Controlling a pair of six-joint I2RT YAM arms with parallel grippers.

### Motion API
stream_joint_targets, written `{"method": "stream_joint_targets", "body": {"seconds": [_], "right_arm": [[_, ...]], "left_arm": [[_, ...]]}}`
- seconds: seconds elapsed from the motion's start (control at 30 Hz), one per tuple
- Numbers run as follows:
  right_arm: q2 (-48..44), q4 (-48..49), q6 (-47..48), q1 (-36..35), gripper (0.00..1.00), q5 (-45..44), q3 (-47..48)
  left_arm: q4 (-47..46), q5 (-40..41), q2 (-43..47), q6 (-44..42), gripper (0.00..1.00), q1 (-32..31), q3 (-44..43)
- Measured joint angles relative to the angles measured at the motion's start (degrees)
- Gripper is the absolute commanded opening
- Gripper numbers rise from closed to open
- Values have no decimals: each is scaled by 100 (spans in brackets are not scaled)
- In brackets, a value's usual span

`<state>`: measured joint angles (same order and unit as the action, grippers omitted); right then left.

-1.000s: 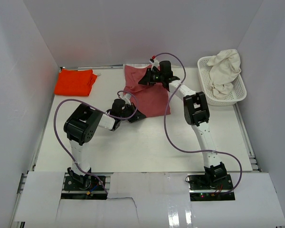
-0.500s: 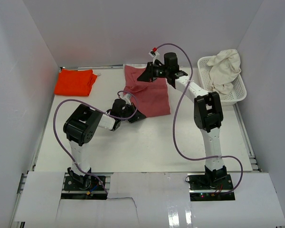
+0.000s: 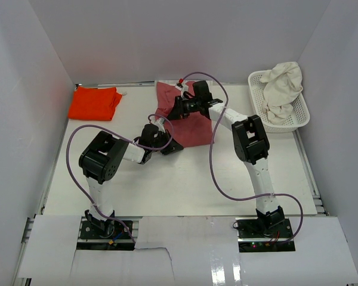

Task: Fold and stack the t-shirts
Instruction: Fold the folded rectangular tshirt in 1/3 of the way

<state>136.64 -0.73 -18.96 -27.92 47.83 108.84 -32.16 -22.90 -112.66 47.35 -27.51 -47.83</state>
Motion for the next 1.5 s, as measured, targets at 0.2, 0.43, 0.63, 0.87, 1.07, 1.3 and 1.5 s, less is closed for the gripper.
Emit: {"method": "stream_joint_targets", "body": {"seconds": [0.2, 0.43, 0.63, 0.87, 1.07, 1.3, 1.5], "right_arm": [[144, -254, 151, 7, 8, -79, 142], [1012, -496, 278, 4, 8, -310, 905], [1108, -66, 328, -2, 8, -730, 782], [1163, 247, 485, 15, 10, -1661, 1078], [1182, 645, 463, 76, 10, -2076, 1259], [1252, 739, 457, 120, 9, -2402, 1405], [1263, 970, 597, 129, 9, -2721, 1425]], "left_arm": [[11, 2, 4, -2, 0, -2, 0], [15, 0, 4, 0, 0, -2, 0], [20, 0, 4, -4, 0, -2, 0], [20, 0, 4, -2, 0, -2, 0], [20, -2, 7, -4, 0, -2, 0], [199, 13, 116, -39, 0, -2, 4], [717, 166, 579, -149, 2, 0, 37]]}}
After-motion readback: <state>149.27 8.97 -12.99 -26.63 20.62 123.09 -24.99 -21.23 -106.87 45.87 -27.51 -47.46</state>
